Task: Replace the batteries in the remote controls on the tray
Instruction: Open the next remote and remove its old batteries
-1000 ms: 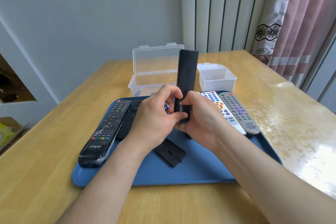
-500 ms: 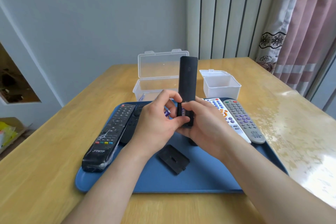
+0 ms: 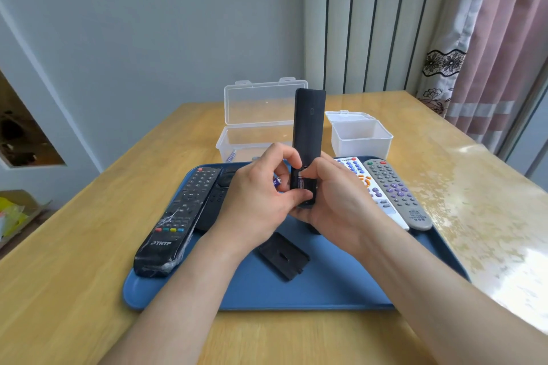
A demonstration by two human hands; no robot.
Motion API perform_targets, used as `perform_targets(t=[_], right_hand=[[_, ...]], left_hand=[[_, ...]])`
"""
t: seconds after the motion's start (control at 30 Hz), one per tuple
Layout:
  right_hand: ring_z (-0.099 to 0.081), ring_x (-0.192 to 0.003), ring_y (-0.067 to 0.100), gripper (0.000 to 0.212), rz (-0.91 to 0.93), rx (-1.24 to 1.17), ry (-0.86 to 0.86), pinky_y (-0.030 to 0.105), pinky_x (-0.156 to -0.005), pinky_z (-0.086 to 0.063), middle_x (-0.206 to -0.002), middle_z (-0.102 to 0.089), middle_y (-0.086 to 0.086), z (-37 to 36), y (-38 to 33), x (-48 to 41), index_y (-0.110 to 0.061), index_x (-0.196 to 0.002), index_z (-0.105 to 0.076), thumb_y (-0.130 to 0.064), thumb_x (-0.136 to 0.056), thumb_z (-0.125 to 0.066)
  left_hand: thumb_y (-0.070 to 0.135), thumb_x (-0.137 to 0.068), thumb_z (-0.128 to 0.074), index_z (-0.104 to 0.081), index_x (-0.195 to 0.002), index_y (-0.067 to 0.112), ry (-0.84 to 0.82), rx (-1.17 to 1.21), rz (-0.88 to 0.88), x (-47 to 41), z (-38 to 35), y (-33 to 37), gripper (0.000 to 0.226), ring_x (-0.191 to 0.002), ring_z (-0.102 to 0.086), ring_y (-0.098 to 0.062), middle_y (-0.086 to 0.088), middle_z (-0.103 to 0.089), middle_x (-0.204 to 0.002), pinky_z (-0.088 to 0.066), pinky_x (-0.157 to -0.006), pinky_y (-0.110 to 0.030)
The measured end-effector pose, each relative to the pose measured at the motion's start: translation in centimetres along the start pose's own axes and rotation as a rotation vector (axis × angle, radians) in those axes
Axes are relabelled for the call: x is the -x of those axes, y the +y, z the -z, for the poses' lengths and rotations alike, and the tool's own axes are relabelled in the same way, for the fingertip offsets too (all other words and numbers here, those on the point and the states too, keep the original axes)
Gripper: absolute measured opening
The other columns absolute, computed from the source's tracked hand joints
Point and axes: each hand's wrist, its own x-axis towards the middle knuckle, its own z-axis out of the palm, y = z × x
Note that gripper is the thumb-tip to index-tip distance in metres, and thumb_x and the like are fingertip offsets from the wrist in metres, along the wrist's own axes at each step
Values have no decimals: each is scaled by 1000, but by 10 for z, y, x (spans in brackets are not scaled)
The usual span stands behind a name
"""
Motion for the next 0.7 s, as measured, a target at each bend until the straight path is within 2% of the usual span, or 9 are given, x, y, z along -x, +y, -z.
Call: perform_targets(t=[0.17, 0.27, 0.4, 0.47, 0.53, 0.6, 0.63, 0.67, 0.7], right_hand=[[-55, -71, 28, 27, -45, -21, 63, 39, -71, -48, -76, -52, 14, 0, 1, -1, -13, -93, -51, 0, -74, -35], [-56, -73, 29, 28, -73, -49, 66, 37, -68, -52, -80, -51, 15, 1, 0, -1, -12, -97, -49, -2, -74, -36], [-62, -80, 28, 16, -26, 9, 11, 47, -83, -56, -79, -58, 14, 1, -4, 3, -9, -87, -55, -1, -90, -41], [-66, -83, 24, 20, 15, 43, -19, 48, -87, -57, -87, -64, 13, 3, -6, 4, -9, -97, -62, -3, -97, -43], [-67, -83, 21, 22, 57, 102, -5, 39, -79, -59, -95, -64, 12, 6, -9, 3, -8, -109, -64, -3, -100, -45], [-66, -78, 18, 23, 115, 227, 41, 31, -70, -57, -95, -60, 12, 9, -13, 2, -7, -117, -63, -2, -98, -50], [-66, -76, 17, 25, 142, 295, 64, 29, -68, -57, -93, -60, 12, 10, -15, 2, -8, -119, -62, -1, -97, -52], [-65, -74, 18, 26, 168, 367, 83, 28, -67, -57, -91, -60, 11, 11, -18, 2, -10, -119, -63, -1, -96, -54], [-65, -73, 18, 26, 195, 440, 102, 25, -65, -57, -90, -63, 11, 12, -21, 2, -12, -116, -65, -1, -95, -56]], left_hand=[[12, -65, -84, -51, -87, 36, -9, -49, -13, 2, -2, 2, 46, -58, -44, -8, 4, -44, -63, -43, -62, -27], [13, -67, -83, -52, -90, 35, -20, -60, -22, 3, -2, 4, 45, -60, -45, -10, 3, -48, -67, -45, -64, -30], [15, -71, -82, -57, -91, 32, 22, -24, 13, 0, 0, 2, 35, -61, -48, -11, 6, -50, -68, -46, -64, -27], [15, -79, -76, -61, -92, 28, 44, 70, 101, -2, 2, 3, 24, -60, -51, -10, 10, -53, -63, -46, -64, -24], [12, -90, -64, -62, -94, 24, 68, 318, 261, -5, 4, 4, 12, -57, -51, -10, 8, -60, -66, -44, -56, -21], [5, -96, -52, -61, -99, 18, 88, 628, 452, -8, 9, 5, 16, -52, -41, -10, 0, -59, -71, -31, -44, -17], [2, -96, -48, -60, -100, 17, 98, 682, 487, -9, 11, 5, 20, -52, -38, -10, -1, -58, -73, -28, -43, -17], [0, -95, -47, -61, -101, 18, 110, 632, 452, -9, 13, 4, 23, -54, -39, -11, 0, -58, -74, -29, -43, -17], [0, -94, -49, -62, -101, 21, 128, 471, 343, -9, 14, 3, 25, -56, -41, -12, 4, -58, -76, -33, -45, -17]])
